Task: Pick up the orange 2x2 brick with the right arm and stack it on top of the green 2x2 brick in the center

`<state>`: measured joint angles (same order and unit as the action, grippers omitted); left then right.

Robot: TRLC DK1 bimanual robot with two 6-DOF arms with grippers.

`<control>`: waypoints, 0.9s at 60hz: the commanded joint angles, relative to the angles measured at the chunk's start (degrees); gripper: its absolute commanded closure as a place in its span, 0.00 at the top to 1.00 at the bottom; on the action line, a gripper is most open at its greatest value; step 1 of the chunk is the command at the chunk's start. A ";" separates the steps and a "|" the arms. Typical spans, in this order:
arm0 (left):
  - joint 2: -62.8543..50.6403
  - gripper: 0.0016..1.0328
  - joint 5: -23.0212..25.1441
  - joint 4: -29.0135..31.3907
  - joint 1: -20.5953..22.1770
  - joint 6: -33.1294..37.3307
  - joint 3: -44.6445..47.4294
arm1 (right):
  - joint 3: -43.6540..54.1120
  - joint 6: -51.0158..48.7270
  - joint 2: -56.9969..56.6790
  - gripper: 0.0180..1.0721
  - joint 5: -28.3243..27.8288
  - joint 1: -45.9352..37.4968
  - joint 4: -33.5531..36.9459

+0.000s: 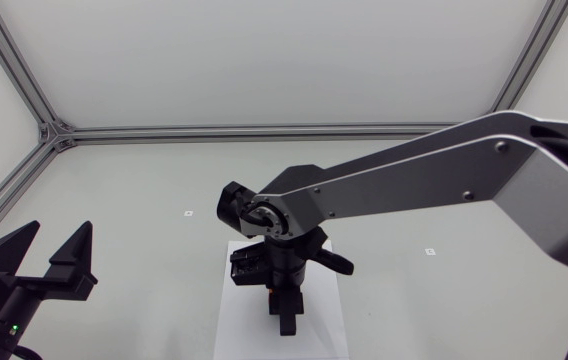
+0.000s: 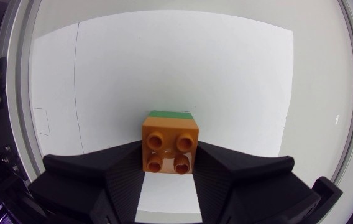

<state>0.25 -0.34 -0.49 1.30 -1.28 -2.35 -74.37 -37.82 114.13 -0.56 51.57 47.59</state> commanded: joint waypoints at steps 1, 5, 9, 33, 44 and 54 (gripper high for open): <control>0.45 0.96 0.25 0.84 -0.16 0.75 2.35 | -0.34 -1.64 1.19 0.44 0.38 -0.42 -0.04; 0.45 0.96 0.25 0.84 -0.16 0.75 2.35 | -0.25 -1.82 1.19 0.43 0.47 -0.42 0.04; 0.45 0.96 0.25 0.84 -0.16 0.75 2.35 | 0.01 -2.17 1.27 0.44 0.38 -0.59 -0.04; 0.45 0.96 0.25 0.84 -0.16 0.75 2.35 | 0.01 -2.87 1.01 0.43 0.29 -0.51 0.31; 0.45 0.96 0.25 0.84 -0.16 0.75 2.35 | 0.01 -2.52 1.01 0.43 0.21 0.28 0.31; 0.45 0.96 0.25 0.84 -0.16 0.75 2.35 | 0.45 -2.43 0.57 0.44 0.12 0.37 0.31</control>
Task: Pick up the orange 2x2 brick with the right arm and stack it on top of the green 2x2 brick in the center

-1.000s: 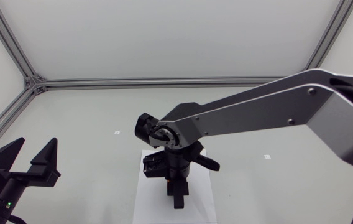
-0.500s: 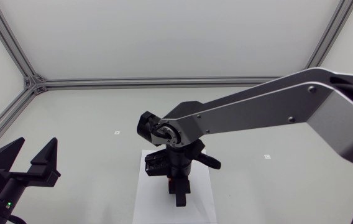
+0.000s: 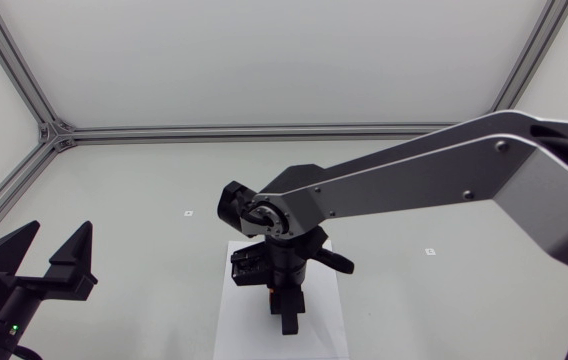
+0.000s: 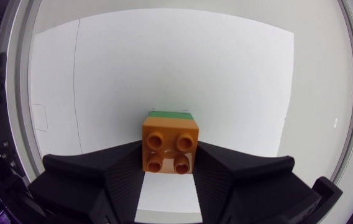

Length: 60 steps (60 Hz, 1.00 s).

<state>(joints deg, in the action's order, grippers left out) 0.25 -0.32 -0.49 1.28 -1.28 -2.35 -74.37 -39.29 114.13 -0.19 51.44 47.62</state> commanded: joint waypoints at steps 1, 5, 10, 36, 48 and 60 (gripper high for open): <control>0.45 0.96 0.23 0.76 -0.14 0.75 2.35 | 0.54 -0.97 0.57 0.44 -0.25 0.59 0.29; 0.45 0.96 0.23 0.84 -0.14 0.75 2.35 | 0.54 -0.88 0.48 0.43 -0.25 0.59 0.20; 0.45 0.96 0.23 0.84 -0.14 0.75 2.35 | 0.54 -0.88 0.57 0.44 -0.25 0.59 0.11; 0.45 0.96 0.23 0.84 -0.14 0.75 2.35 | 0.89 -0.44 0.48 0.44 -0.34 0.59 -0.15; 0.45 0.96 0.23 0.76 -0.14 0.75 2.35 | 1.24 -0.44 0.48 0.44 -0.34 0.68 -0.33; 0.45 0.96 0.23 0.84 -0.14 0.75 2.35 | 1.95 -0.44 0.31 0.44 -0.34 0.59 -0.59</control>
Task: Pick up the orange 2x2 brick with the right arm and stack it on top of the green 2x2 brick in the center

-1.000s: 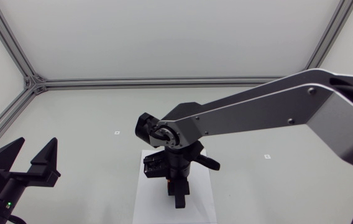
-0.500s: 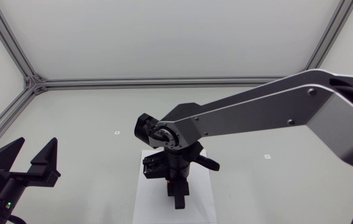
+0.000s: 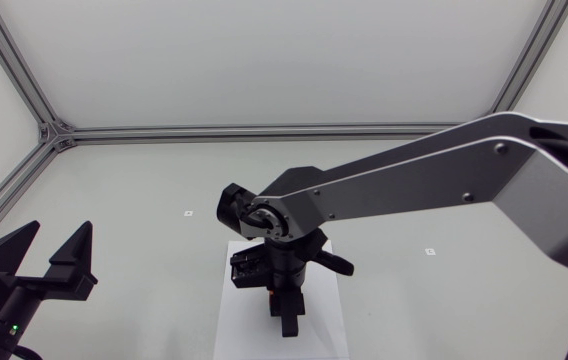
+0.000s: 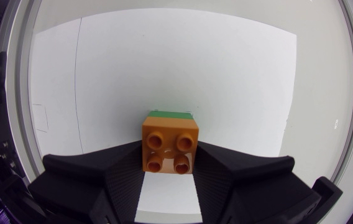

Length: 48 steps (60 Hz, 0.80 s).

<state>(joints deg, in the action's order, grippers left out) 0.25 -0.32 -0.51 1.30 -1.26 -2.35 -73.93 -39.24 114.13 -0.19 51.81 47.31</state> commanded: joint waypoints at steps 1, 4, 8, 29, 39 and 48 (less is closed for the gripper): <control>0.45 0.96 0.23 0.87 -0.16 0.73 2.35 | 1.51 -0.48 0.31 0.44 -0.34 0.31 -0.29; 0.45 0.96 0.23 0.87 -0.16 0.73 2.35 | 1.42 -0.39 0.22 0.44 -0.34 0.31 -0.29; 0.45 0.96 0.23 0.87 -0.16 0.73 2.35 | 1.33 -0.39 0.22 0.44 -0.34 0.31 -0.38; 0.45 0.96 0.23 0.87 -0.16 0.73 2.35 | 0.98 0.13 0.22 0.69 0.01 0.04 -0.82; 0.45 0.96 0.23 0.78 -0.16 0.73 2.35 | 1.07 0.13 0.13 0.94 0.10 -0.13 -0.82; 0.45 0.96 0.23 0.78 -0.16 0.73 2.35 | 0.81 0.48 -0.48 0.95 0.10 -0.13 -0.82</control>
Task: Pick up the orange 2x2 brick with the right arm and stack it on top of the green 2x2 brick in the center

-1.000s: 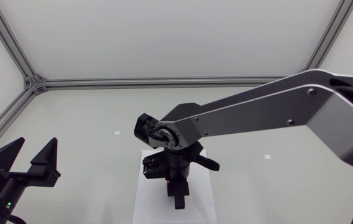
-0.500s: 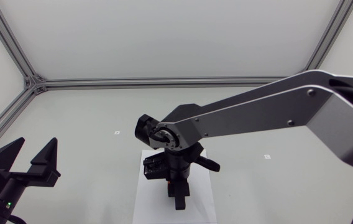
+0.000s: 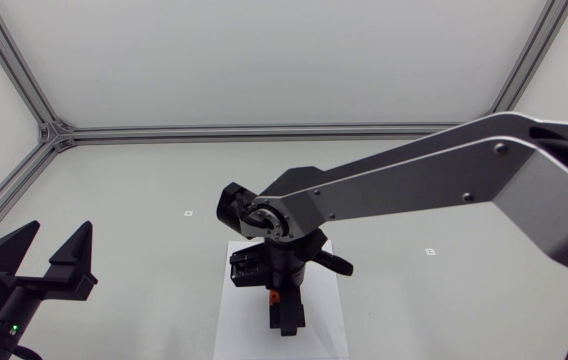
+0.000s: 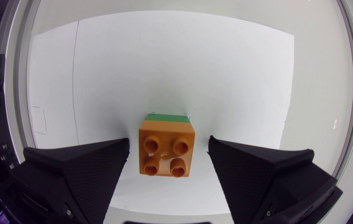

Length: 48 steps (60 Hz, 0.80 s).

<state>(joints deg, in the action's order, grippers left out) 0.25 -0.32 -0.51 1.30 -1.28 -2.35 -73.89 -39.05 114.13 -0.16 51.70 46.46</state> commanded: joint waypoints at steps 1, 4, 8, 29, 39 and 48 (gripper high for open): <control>0.45 0.96 0.23 0.78 -0.16 0.75 2.35 | 0.76 0.38 -0.66 0.95 0.08 -0.02 0.04; 0.45 0.96 0.23 0.87 -0.16 0.75 2.35 | 0.76 0.46 -1.19 0.95 -0.01 -0.02 0.04; 0.45 0.96 0.23 0.78 -0.16 0.75 2.35 | 0.41 0.64 -1.80 0.95 -0.10 -0.11 0.30; 0.45 0.96 0.23 0.87 -0.16 0.75 2.35 | -0.29 1.78 -7.16 0.95 -0.36 -0.02 3.55; 0.45 0.96 0.23 0.87 -0.16 0.75 2.35 | -1.70 3.45 -11.03 0.95 -0.71 -0.29 6.19; 0.45 0.96 0.23 0.87 -0.16 0.75 2.35 | -2.58 5.12 -15.60 0.95 -2.21 -1.17 8.56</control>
<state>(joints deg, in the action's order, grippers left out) 0.25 -0.34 -0.49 1.28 -1.28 -2.35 -75.05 -35.68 101.38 -1.72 51.35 53.34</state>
